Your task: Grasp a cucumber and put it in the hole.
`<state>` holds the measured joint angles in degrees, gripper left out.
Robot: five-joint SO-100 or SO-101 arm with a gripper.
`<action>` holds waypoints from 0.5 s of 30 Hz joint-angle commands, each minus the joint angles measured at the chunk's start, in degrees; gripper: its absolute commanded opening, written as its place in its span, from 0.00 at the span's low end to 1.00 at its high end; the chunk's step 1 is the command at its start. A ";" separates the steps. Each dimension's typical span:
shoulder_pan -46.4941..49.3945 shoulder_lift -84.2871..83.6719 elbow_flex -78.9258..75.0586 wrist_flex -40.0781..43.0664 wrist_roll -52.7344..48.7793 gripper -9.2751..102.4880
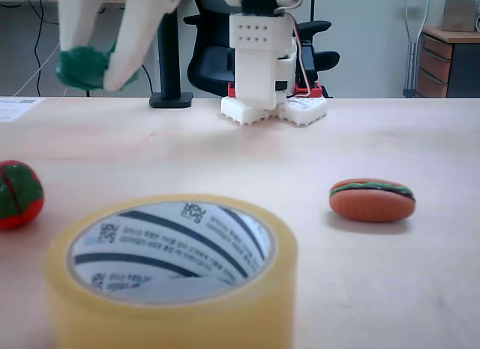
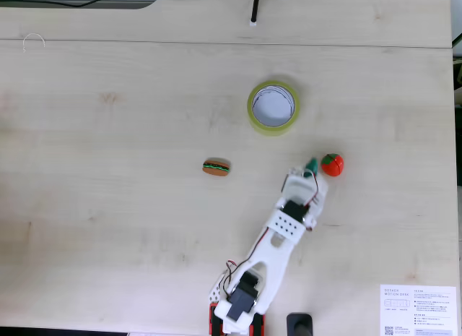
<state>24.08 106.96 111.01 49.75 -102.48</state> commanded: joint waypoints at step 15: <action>-12.57 -20.65 -33.93 3.16 3.08 0.08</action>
<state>13.18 87.71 86.84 52.38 -100.55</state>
